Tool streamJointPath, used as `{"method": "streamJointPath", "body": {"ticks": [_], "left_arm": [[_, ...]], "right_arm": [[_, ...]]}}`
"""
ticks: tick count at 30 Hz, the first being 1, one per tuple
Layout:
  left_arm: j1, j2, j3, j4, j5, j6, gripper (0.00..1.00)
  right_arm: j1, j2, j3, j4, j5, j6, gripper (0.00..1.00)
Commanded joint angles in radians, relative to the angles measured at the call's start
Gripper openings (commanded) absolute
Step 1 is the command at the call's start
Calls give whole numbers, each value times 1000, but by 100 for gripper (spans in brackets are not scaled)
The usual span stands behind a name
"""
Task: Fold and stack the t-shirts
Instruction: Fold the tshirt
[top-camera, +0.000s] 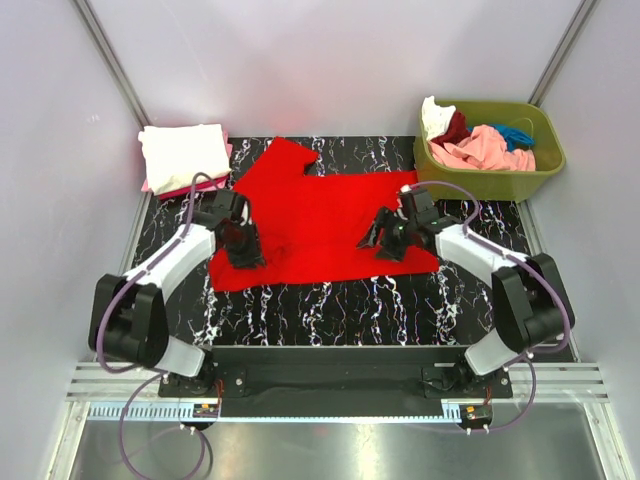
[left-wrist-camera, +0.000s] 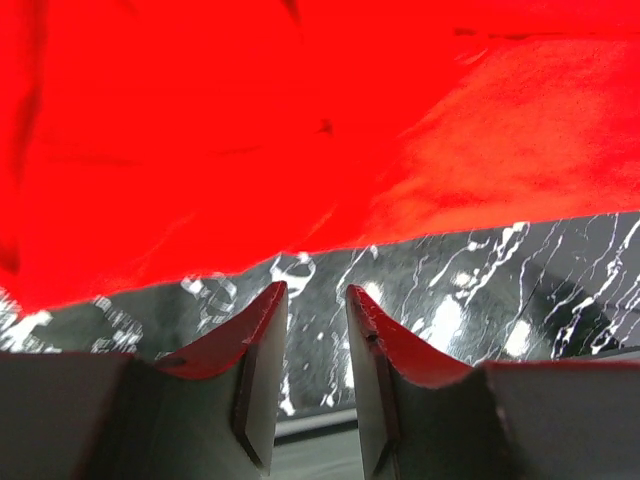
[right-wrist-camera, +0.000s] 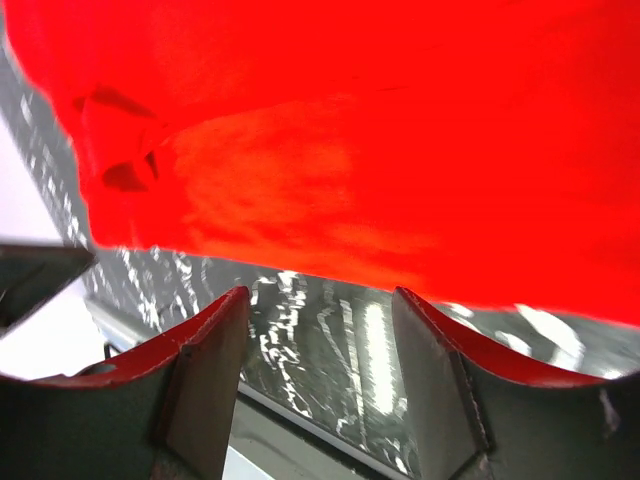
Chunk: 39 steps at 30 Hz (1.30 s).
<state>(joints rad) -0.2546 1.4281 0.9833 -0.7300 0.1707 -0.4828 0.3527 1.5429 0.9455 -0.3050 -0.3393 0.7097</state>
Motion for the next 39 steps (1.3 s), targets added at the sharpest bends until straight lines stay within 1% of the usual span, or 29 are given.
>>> {"method": "streamJointPath", "body": {"ticks": [1,4,6,11,14,20,22,23,24,25,26,28,29,30,31,34,35,36,37,38,39], "left_arm": [[-32,55,18,99,7,-30,34],[-47,121,43,110,-10,-23,33],[-52,169,63,115,-19,-17,33],[-54,253,110,104,-59,7,32],[-54,307,169,81,-83,27,31],[-37,431,348,5,-140,81,31],[-15,500,448,-15,-146,107,31],[1,567,560,-54,-169,131,31],[11,604,630,-116,-174,142,30],[21,641,708,-117,-200,153,29],[31,673,868,-184,-204,171,27],[48,739,1027,-244,-212,177,28],[48,747,1098,-297,-223,182,30],[46,749,1197,-311,-235,181,37],[46,724,1219,-315,-243,179,39],[46,606,1134,-269,-225,164,43],[46,573,1033,-232,-214,161,43],[46,508,976,-217,-205,156,43],[46,479,916,-186,-192,153,41],[44,450,794,-168,-188,145,40],[41,390,729,-142,-177,141,38]], "right_arm": [[55,45,-19,188,-49,22,66],[78,71,-47,243,-38,28,65],[98,92,-50,236,2,19,65],[101,117,-56,242,17,25,64],[101,140,-48,245,7,22,65],[101,141,-50,256,2,17,65],[103,141,-54,260,0,17,65],[103,140,-56,265,-3,17,65],[101,141,-56,268,-1,16,65],[101,140,-57,268,-3,14,65],[103,143,-57,268,-4,14,65],[103,143,-57,273,-10,8,66],[101,141,-57,274,-12,8,66],[101,140,-60,277,-13,7,66],[101,141,-62,279,-12,7,66],[101,140,-62,279,-10,10,66],[103,140,-63,279,-9,10,66],[101,140,-62,280,-10,10,66],[101,140,-62,279,-10,8,66],[101,140,-62,279,-12,10,66],[101,140,-62,279,-12,10,66]]}}
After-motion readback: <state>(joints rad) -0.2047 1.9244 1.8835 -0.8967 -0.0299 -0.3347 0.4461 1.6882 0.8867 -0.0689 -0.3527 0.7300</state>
